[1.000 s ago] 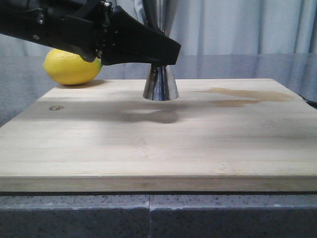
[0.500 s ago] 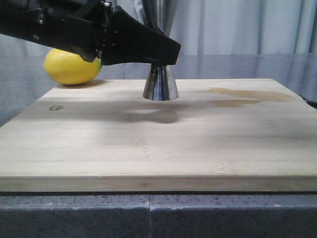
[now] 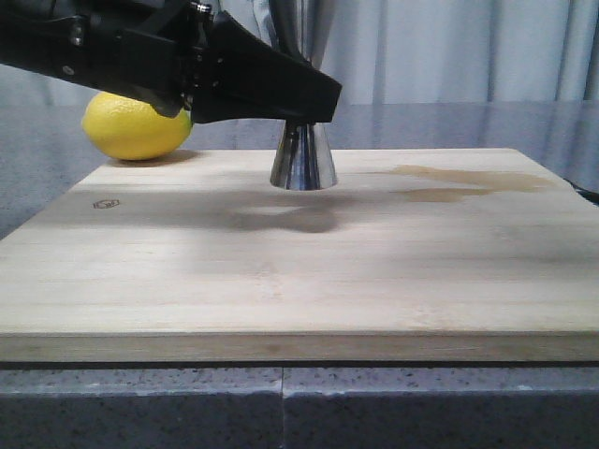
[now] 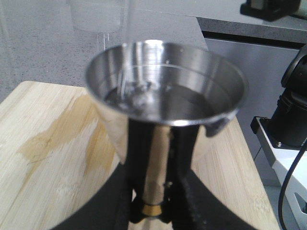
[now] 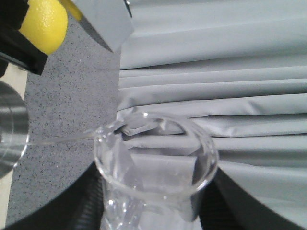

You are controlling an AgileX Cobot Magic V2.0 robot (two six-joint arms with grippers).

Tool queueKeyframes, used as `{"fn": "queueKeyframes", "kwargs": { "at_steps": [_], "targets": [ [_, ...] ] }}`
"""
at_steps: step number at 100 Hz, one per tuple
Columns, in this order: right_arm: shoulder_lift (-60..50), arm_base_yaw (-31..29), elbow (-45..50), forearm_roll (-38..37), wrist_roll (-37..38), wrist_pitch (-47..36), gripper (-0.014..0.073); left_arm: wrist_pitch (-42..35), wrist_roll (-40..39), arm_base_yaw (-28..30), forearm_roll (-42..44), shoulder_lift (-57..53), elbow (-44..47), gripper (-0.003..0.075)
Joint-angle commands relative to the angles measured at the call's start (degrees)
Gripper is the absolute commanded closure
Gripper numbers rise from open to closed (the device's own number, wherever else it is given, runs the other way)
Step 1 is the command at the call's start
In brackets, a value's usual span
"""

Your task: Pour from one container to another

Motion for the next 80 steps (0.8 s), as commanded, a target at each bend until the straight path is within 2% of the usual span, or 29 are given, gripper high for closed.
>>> {"fn": "queueKeyframes", "kwargs": {
  "at_steps": [1, 80],
  "targets": [
    [-1.19, 0.00, -2.05, -2.06, -0.25, -0.56, 0.0429, 5.88, -0.65, -0.58, -4.08, -2.91, -1.65, 0.0734],
    [-1.19, 0.00, -2.05, -3.27, -0.25, -0.66, 0.0429, 5.88, -0.65, -0.58, -4.08, -2.91, -1.65, 0.0734]
  ]
}}
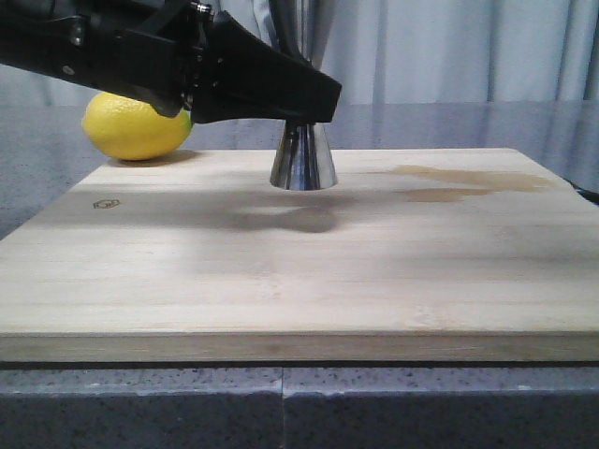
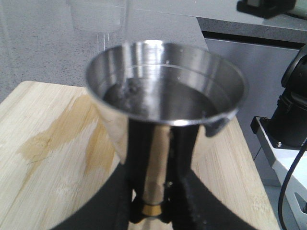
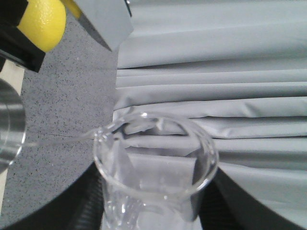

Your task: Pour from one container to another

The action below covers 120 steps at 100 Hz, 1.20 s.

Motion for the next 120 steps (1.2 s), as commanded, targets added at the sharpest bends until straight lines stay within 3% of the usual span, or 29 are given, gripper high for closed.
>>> {"fn": "queueKeyframes", "kwargs": {
  "at_steps": [1, 120],
  "targets": [
    [-1.19, 0.00, -2.05, -1.96, -0.25, -0.66, 0.0429, 5.88, -0.65, -0.58, -4.08, -2.91, -1.65, 0.0734],
    [-1.19, 0.00, -2.05, -3.28, -0.25, -1.43, 0.0429, 5.88, -0.65, -0.58, -4.08, -2.91, -1.65, 0.0734]
  ]
}}
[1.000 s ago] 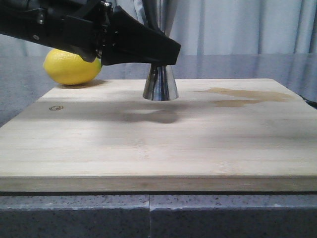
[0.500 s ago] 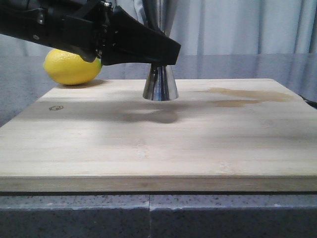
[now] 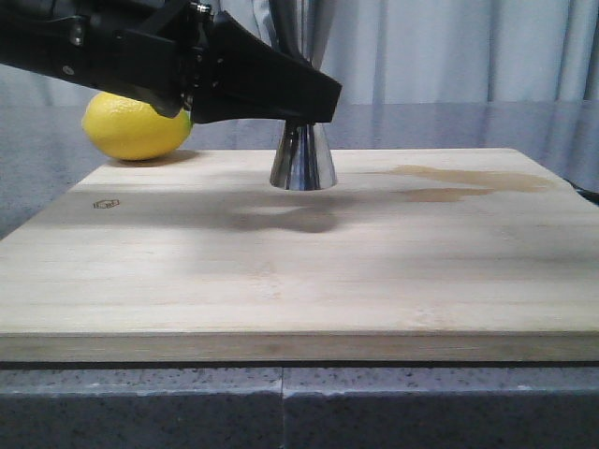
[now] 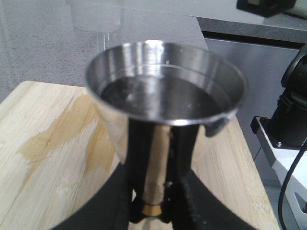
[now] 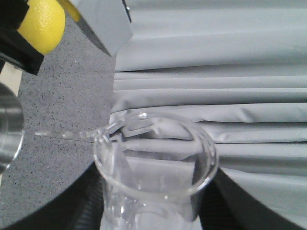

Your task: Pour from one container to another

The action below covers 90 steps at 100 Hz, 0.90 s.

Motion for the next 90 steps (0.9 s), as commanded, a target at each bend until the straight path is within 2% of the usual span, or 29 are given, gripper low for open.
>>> {"fn": "queueKeyframes", "kwargs": {
  "at_steps": [1, 90],
  "targets": [
    [-1.19, 0.00, -2.05, -2.14, -0.12, -0.66, 0.0429, 5.88, -0.65, -0.58, -4.08, -2.91, -1.65, 0.0734],
    [-1.19, 0.00, -2.05, -3.60, -0.12, -0.79, 0.0429, 5.88, -0.65, -0.58, -4.08, -2.91, -1.65, 0.0734]
  ]
}}
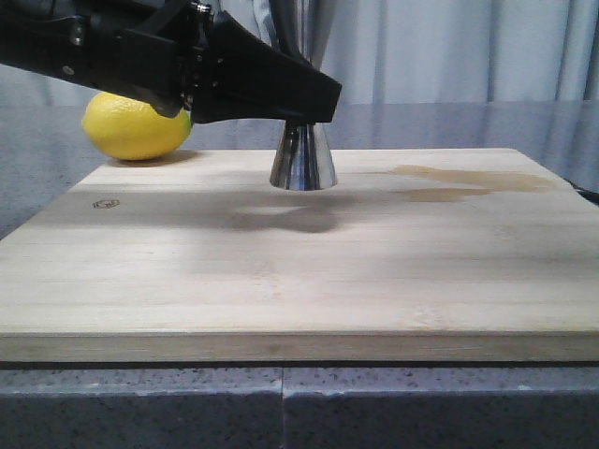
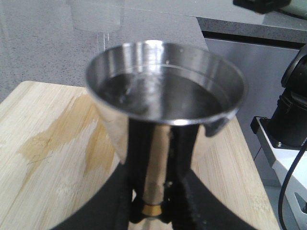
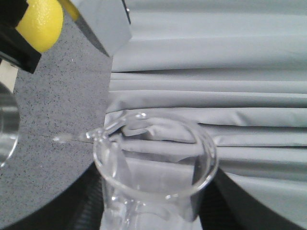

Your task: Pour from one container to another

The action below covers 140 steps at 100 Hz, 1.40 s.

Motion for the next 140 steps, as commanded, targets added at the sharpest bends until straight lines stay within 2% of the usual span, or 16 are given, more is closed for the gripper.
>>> {"fn": "queueKeyframes", "kwargs": {
  "at_steps": [1, 68, 140],
  "targets": [
    [-1.19, 0.00, -2.05, -1.78, 0.01, -0.55, 0.0429, 5.88, -0.65, -0.58, -4.08, -2.91, -1.65, 0.0734],
    [-1.19, 0.00, -2.05, 0.62, 0.01, -0.32, 0.0429, 5.88, -0.65, -0.58, -4.08, -2.91, -1.65, 0.0734],
    [-1.19, 0.00, -2.05, 14.68, 0.11, 2.18, 0.0429, 5.88, -0.65, -0.58, -4.08, -2.91, -1.65, 0.0734]
  ]
}}
